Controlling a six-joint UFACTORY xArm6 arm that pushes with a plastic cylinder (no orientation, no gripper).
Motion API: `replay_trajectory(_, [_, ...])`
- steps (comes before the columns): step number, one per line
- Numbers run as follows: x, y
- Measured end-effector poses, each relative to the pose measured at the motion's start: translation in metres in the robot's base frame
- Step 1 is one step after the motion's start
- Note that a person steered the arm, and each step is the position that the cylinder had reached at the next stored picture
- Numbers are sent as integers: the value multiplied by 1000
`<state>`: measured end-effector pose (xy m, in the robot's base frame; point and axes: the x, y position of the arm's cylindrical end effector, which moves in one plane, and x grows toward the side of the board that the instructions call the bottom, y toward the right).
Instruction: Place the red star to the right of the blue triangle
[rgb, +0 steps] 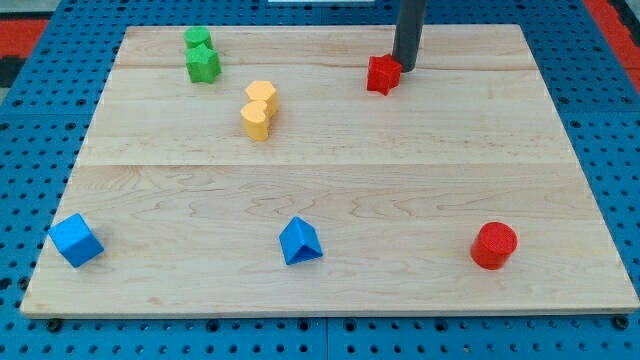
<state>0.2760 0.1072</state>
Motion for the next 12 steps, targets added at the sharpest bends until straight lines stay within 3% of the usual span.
replay_trajectory(2, [-16, -22])
replay_trajectory(3, [-4, -41])
replay_trajectory(4, [22, -56])
replay_trajectory(5, [75, -61])
replay_trajectory(7, [165, -28])
replay_trajectory(9, [152, -50])
replay_trajectory(11, [203, -47])
replay_trajectory(12, [204, -81])
